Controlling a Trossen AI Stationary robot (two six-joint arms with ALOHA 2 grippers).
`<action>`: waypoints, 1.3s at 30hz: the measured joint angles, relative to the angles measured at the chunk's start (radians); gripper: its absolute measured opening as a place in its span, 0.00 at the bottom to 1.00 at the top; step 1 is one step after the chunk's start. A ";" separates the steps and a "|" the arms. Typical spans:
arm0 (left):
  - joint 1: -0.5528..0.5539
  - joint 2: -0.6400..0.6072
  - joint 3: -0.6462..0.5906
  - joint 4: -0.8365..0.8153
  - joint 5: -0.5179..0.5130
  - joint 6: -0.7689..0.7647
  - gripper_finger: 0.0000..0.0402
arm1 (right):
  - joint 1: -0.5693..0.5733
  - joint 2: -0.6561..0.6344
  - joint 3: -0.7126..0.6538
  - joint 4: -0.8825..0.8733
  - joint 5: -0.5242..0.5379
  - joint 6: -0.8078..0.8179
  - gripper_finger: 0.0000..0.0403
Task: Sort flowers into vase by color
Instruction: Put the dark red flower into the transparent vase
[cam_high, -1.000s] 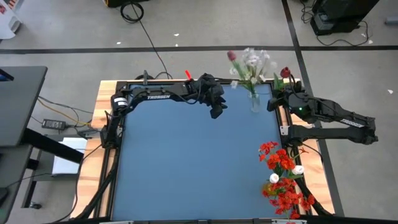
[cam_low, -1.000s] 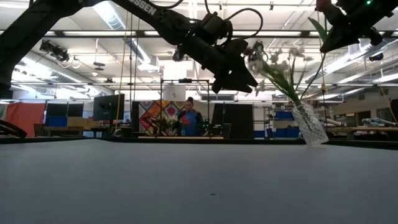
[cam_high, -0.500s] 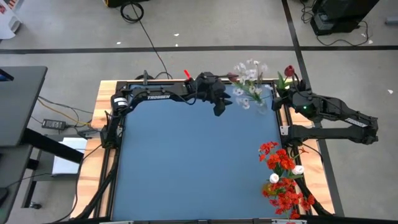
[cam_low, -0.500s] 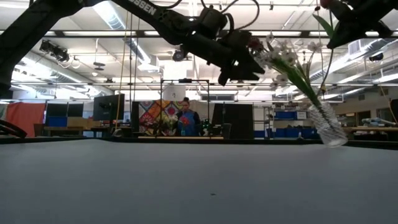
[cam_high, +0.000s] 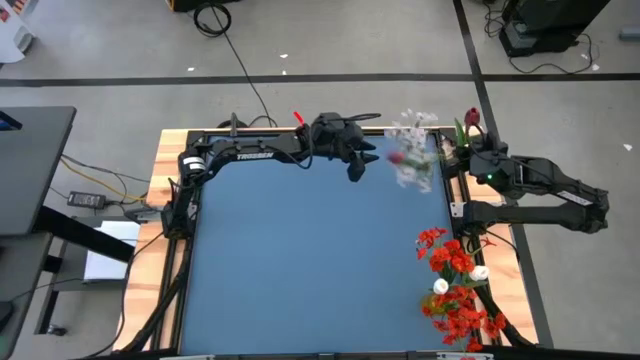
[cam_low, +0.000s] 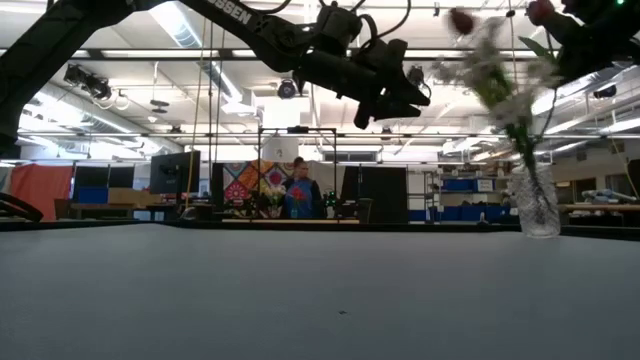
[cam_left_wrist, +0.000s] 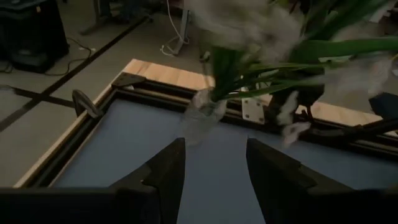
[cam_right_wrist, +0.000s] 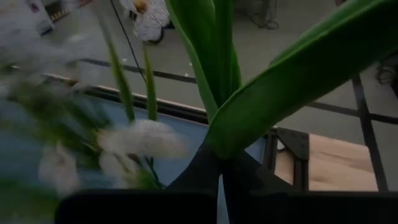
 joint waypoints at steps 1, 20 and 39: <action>0.000 0.000 0.000 0.008 -0.001 0.000 0.44 | 0.000 -0.004 0.000 -0.013 0.000 0.012 0.03; 0.004 0.000 0.000 0.045 -0.014 -0.079 0.44 | -0.102 0.009 0.000 0.072 0.009 0.021 0.03; 0.005 0.000 0.000 -0.011 -0.019 -0.100 0.44 | -0.260 0.163 -0.001 0.209 -0.017 -0.014 0.03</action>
